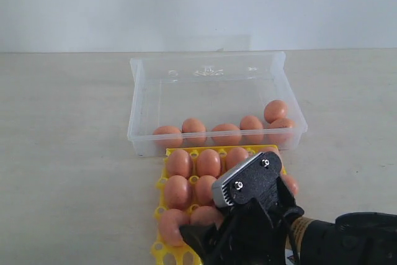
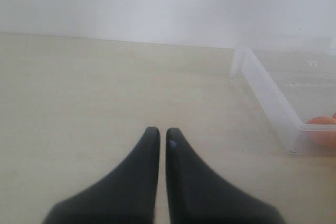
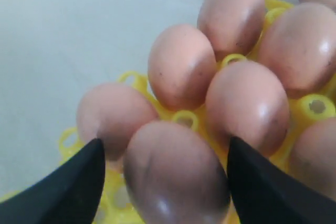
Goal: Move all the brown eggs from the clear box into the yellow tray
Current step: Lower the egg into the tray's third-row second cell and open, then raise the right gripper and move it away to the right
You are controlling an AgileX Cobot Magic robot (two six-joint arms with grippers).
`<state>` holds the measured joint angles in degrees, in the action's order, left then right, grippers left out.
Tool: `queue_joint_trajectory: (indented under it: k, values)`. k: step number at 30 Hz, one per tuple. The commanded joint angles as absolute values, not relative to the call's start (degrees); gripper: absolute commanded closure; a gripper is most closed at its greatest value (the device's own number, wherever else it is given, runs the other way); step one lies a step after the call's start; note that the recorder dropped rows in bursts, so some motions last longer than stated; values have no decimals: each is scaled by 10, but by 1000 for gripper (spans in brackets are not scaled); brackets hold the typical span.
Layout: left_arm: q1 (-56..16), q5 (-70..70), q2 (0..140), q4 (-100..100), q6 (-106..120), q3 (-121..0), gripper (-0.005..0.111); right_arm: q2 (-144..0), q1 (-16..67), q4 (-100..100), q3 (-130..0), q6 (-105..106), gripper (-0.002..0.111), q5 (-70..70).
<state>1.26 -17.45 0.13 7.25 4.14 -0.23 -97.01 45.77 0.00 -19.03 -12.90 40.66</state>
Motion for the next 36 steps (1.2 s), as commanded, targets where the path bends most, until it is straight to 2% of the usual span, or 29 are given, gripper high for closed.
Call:
queue_joint_trajectory:
  k: [1, 3, 5, 7, 8, 10, 14, 17, 18, 21, 23, 25, 30, 36]
  values:
    - [11, -167, 0, 70, 44, 0, 103, -906, 459, 65, -190, -28, 49, 432]
    - [11, -167, 0, 70, 44, 0, 103, -860, 459, 173, -190, 92, 49, 438]
    - [11, -167, 0, 70, 44, 0, 103, -812, 459, 238, -190, 123, 50, 405]
    - [11, -167, 0, 70, 44, 0, 103, -771, 459, 238, -190, 119, 66, 275]
    - [11, -167, 0, 70, 44, 0, 103, -754, 459, 238, -190, 119, 81, 186]
    - [11, -167, 0, 70, 44, 0, 103, -736, 459, 237, -190, 125, 108, 133]
    - [11, -167, 0, 70, 44, 0, 103, -727, 441, 269, -249, 215, 108, 247]
    - [11, -167, 0, 70, 44, 0, 103, -736, 379, 406, -344, 302, 108, 227]
    - [11, -167, 0, 70, 44, 0, 103, -745, 352, 451, -385, 351, 108, 189]
    - [11, -167, 0, 70, 44, 0, 103, -791, 234, 586, -484, 484, 108, -42]
    - [11, -167, 0, 70, 44, 0, 103, -836, 163, 590, -532, 479, 108, -189]
    - [11, -167, 0, 70, 44, 0, 103, -874, 122, 560, -562, 492, 108, -261]
    - [11, -167, 0, 70, 44, 0, 103, -915, 96, 437, -576, 569, 108, -208]
    - [11, -167, 0, 70, 44, 0, 103, -906, 96, 318, -576, 544, 108, 33]
